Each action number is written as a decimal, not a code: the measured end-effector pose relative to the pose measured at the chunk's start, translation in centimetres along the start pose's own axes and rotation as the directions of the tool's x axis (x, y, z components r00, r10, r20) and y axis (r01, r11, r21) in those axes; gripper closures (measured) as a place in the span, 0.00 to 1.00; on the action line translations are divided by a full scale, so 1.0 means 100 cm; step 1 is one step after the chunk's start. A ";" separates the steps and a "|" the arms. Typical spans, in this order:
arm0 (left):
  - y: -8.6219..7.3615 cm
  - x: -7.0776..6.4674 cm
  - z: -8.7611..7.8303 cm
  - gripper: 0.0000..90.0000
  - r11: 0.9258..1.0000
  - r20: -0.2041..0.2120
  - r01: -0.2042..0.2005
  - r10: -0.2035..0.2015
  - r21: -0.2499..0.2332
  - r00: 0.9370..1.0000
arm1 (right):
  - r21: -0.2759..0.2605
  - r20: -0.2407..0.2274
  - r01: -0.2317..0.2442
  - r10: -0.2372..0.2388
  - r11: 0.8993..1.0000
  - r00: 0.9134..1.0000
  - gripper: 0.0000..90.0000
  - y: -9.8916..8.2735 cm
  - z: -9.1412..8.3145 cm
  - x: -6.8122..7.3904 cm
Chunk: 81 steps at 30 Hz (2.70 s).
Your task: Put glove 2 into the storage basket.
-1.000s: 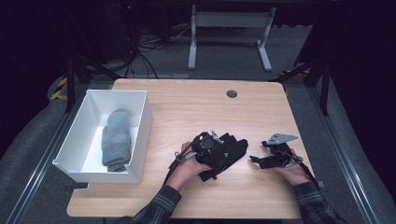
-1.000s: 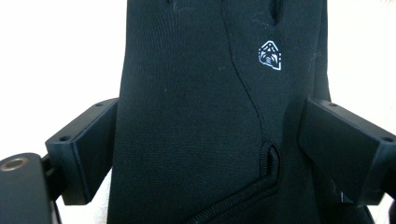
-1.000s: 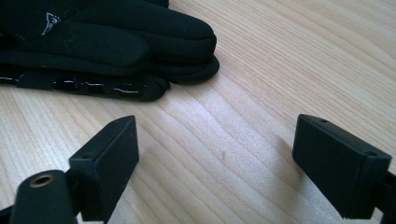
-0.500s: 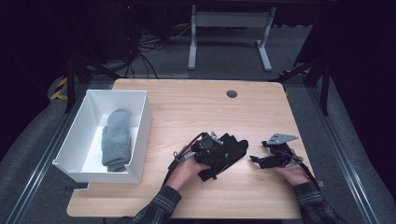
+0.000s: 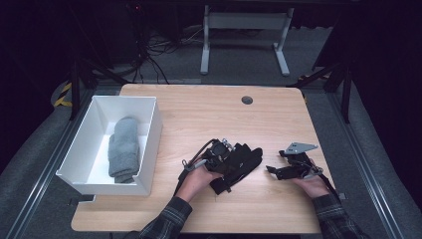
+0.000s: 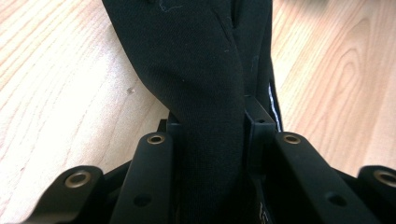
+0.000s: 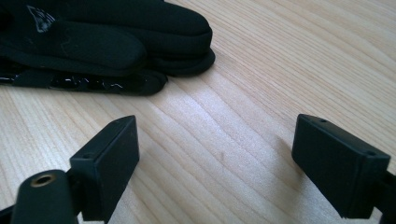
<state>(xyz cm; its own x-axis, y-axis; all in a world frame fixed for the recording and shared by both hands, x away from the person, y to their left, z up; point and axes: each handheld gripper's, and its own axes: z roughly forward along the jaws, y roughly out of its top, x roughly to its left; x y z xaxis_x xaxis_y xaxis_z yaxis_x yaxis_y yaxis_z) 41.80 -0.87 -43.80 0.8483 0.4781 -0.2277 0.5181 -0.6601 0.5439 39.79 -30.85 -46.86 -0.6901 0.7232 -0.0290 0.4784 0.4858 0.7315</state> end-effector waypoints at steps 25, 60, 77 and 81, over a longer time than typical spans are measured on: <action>0.020 -0.004 -0.063 0.79 0.998 -0.003 0.027 -0.027 -0.065 1.000 | 0.001 0.004 0.001 -0.001 1.000 1.000 0.16 0.000 0.000 0.000; 0.001 0.040 -0.196 0.79 0.972 -0.160 0.121 -0.154 -0.202 0.975 | 0.001 0.006 -0.002 0.002 1.000 1.000 0.16 0.000 0.000 0.001; -0.037 0.065 -0.249 0.79 0.941 -0.233 0.215 -0.278 -0.263 0.932 | 0.003 0.007 -0.006 0.006 1.000 1.000 0.15 -0.001 -0.001 0.001; -0.048 0.071 -0.261 0.79 0.927 -0.245 0.239 -0.313 -0.289 0.917 | 0.003 0.007 -0.006 0.006 1.000 1.000 0.15 -0.001 -0.001 0.001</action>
<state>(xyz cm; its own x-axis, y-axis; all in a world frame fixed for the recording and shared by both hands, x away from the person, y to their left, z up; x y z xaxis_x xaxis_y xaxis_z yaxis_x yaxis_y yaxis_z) 42.46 20.81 -26.96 0.5892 0.7875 -0.1811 0.6512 -0.3301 0.6834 39.62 -30.86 -46.87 -0.6835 0.7294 -0.0289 0.4842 0.4826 0.7299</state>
